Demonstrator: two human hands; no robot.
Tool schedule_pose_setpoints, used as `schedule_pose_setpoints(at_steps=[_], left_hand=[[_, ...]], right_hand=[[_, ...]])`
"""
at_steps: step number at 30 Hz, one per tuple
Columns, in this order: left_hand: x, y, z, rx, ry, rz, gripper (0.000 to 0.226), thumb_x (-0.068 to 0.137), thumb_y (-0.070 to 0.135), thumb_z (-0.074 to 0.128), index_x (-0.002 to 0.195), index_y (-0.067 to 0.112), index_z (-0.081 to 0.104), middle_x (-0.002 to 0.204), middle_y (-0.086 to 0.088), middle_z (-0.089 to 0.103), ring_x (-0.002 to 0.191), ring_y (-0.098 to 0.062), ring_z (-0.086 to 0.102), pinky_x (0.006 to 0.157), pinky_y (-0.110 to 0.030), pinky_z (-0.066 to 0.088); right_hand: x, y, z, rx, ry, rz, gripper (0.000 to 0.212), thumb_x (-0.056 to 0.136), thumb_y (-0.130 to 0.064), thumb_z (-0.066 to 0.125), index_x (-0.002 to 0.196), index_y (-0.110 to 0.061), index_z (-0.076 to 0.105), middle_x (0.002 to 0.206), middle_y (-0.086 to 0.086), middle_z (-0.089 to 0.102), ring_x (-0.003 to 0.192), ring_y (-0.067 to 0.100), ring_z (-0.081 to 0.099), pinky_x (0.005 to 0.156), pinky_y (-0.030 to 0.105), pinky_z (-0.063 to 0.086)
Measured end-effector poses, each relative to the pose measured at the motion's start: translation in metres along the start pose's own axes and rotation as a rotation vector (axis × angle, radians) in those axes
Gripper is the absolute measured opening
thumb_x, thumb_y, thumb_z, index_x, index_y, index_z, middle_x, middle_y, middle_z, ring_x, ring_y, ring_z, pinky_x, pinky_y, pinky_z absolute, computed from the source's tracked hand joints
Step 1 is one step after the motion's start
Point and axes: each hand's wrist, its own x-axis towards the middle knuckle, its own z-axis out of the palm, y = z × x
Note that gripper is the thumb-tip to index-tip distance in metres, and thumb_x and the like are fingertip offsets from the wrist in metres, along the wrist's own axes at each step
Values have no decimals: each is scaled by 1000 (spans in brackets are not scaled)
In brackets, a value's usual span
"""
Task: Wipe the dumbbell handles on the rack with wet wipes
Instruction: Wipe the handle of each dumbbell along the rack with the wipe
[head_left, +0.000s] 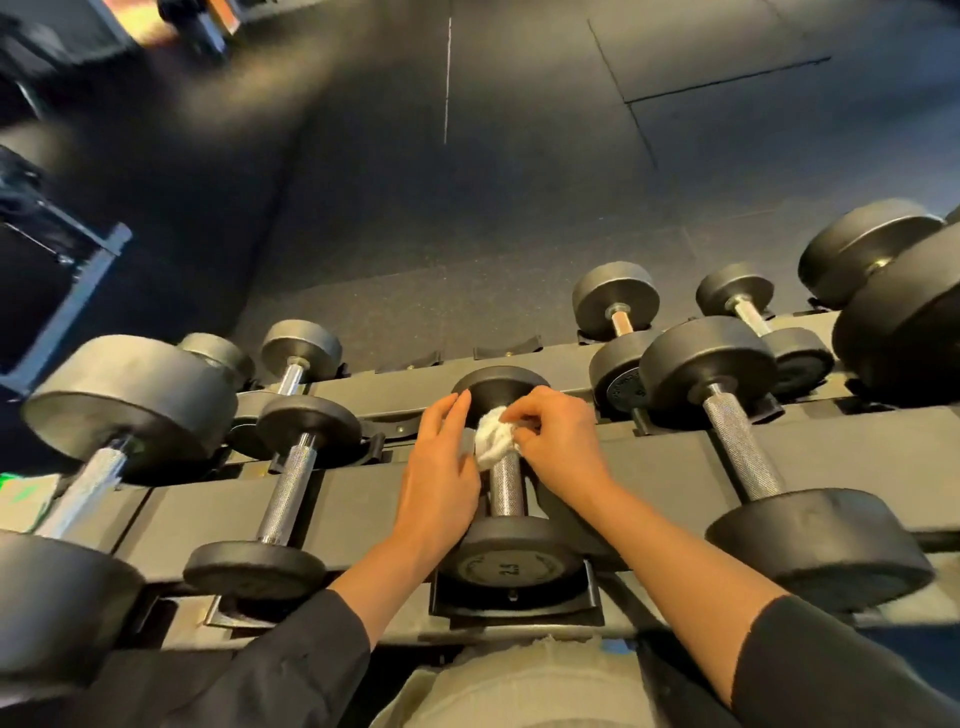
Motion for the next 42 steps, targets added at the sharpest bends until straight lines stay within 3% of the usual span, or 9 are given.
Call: schedule_pose_setpoints(at_steps=[5, 9, 13, 17, 20, 28, 33, 39, 42], left_hand=[[-1, 1, -2, 33, -25, -8, 59, 95, 2, 46, 148, 20, 29, 152, 7, 27, 135, -6, 28, 101, -10, 20], [1, 2, -5, 70, -37, 61, 60, 94, 1, 48, 148, 21, 30, 151, 8, 28, 125, 7, 24, 86, 10, 17], [1, 2, -9, 91, -46, 85, 58, 94, 3, 49, 147, 21, 32, 149, 8, 30, 132, -2, 29, 95, -1, 20], [1, 5, -10, 76, -47, 95, 56, 95, 4, 49, 145, 22, 35, 147, 9, 33, 125, 5, 30, 83, 11, 18], [-1, 10, -5, 30, -42, 110, 52, 95, 4, 48, 142, 22, 38, 143, 10, 37, 117, 11, 29, 83, 11, 19], [-7, 3, 1, -42, 45, 73, 48, 94, -1, 44, 137, 21, 45, 130, 11, 44, 112, 10, 38, 88, 7, 23], [-7, -2, -1, -53, 70, 72, 46, 94, -2, 44, 134, 20, 48, 127, 9, 48, 115, 3, 42, 91, 4, 26], [-9, -15, -5, -85, 96, 37, 44, 94, -1, 44, 131, 22, 51, 127, 6, 51, 117, 0, 45, 94, -3, 31], [-10, -19, -6, -106, 102, 24, 42, 95, -1, 43, 130, 21, 52, 128, 5, 51, 119, -2, 45, 96, -7, 31]], right_hand=[[-8, 6, 1, 33, 4, -6, 18, 83, -1, 64, 94, -13, 72, 97, -4, 64, 85, 1, 56, 71, 0, 41], [-28, 8, -7, 70, -111, -37, 18, 81, -2, 66, 87, -18, 71, 89, -9, 62, 85, 2, 57, 74, 9, 44], [-36, 12, -18, 51, -83, -37, 19, 81, -4, 65, 84, -22, 70, 87, -11, 61, 84, 3, 57, 75, 16, 46], [-25, 15, -29, -266, 196, -14, 12, 83, -6, 63, 90, -13, 71, 92, -1, 62, 93, 15, 50, 73, 27, 45], [-14, 21, -23, -488, 61, 0, 19, 85, -8, 62, 100, -15, 70, 99, 0, 62, 99, 19, 46, 73, 29, 42], [-14, 22, 10, 309, 82, 185, 24, 84, -7, 64, 106, -15, 68, 100, -3, 66, 91, 4, 60, 72, 9, 46], [-16, 21, 10, 406, 65, 169, 21, 80, -2, 68, 93, -18, 69, 92, -4, 66, 88, 4, 62, 69, 6, 47], [-38, 25, 14, 434, -106, 211, 33, 74, 6, 68, 78, -27, 64, 89, -4, 66, 88, 13, 65, 79, 31, 56], [-51, 21, -1, 525, -246, 211, 24, 75, 8, 68, 77, -16, 68, 85, -1, 69, 84, 12, 67, 74, 23, 55]])
